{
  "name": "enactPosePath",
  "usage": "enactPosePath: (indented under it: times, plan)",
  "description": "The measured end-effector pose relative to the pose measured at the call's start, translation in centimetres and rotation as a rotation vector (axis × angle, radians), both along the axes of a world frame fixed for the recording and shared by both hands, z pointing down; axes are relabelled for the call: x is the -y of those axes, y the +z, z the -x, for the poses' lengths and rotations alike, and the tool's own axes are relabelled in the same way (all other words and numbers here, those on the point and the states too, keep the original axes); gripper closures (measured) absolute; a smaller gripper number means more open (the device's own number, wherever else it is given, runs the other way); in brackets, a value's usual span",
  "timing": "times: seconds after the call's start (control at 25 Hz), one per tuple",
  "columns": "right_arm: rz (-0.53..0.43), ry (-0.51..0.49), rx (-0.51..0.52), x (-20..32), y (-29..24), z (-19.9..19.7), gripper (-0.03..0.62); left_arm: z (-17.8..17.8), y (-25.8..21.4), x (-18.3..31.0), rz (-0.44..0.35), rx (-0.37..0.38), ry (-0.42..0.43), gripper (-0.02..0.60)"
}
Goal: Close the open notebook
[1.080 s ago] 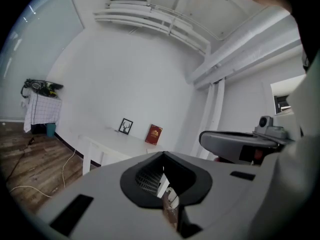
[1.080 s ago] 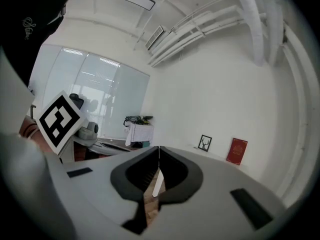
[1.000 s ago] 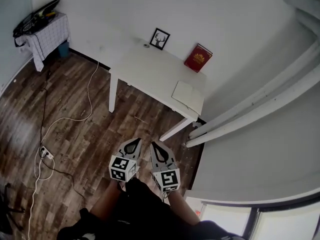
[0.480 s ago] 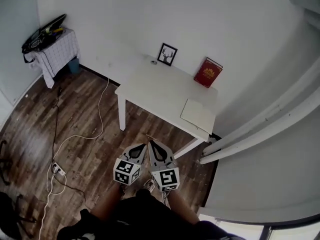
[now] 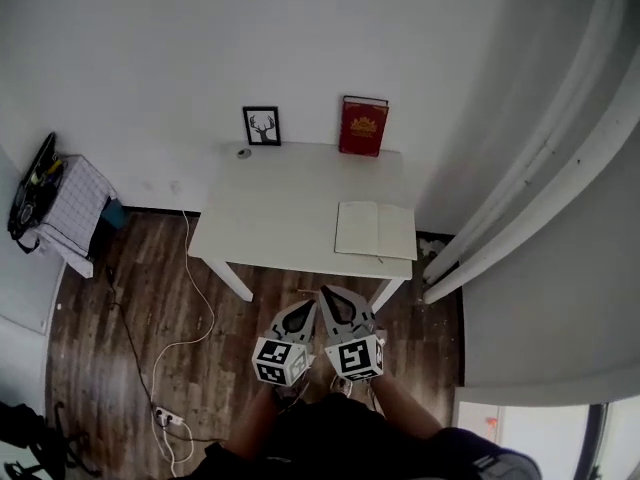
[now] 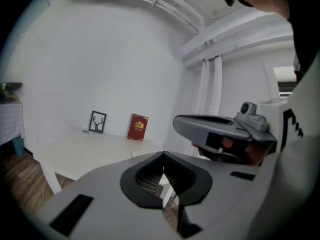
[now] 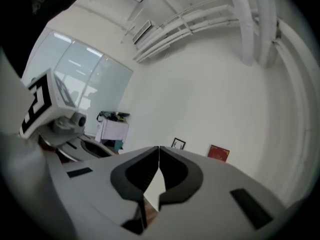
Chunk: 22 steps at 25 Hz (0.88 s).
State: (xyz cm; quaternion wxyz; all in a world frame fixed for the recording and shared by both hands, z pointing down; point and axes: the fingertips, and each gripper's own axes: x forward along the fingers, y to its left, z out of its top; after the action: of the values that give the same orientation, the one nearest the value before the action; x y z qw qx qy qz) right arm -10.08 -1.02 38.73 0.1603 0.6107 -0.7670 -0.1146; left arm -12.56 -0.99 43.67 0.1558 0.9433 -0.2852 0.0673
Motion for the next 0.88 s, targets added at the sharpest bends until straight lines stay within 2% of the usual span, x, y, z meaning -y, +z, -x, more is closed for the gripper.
enactPosePath:
  times: [0.08,0.12,0.24,0.36,0.48,0.64,0.76,0.88]
  plan:
    - [0.018,0.020,-0.100,1.7,1.4,-1.4,0.571,-1.1,0.8,1.0,-0.009,0.040,0.020,0.578]
    - [0.023,0.013,-0.107,2.7,1.5,-1.2,0.571,-0.9,1.3,1.7,-0.004,0.061,0.022,0.578]
    - [0.032,-0.017,-0.018,5.8,2.2,0.7,0.571,1.1,2.6,4.9,0.041,0.092,0.018,0.578]
    - [0.071,0.006,0.025,9.3,3.6,1.2,0.571,1.4,3.4,9.0,0.062,0.089,0.052,0.578]
    - [0.091,0.060,0.040,13.0,4.1,0.4,0.571,0.6,2.8,13.6,0.024,0.078,0.113,0.578]
    - [0.102,0.159,0.079,17.7,2.1,-1.3,0.571,-0.5,0.8,19.1,-0.020,0.076,0.204,0.578]
    - [0.135,0.286,0.085,19.0,2.3,-4.2,0.571,-2.5,0.7,20.7,-0.012,0.063,0.281,0.578]
    - [0.161,0.356,0.086,18.4,3.3,-6.7,0.571,-5.0,2.2,20.2,0.011,0.067,0.354,0.578]
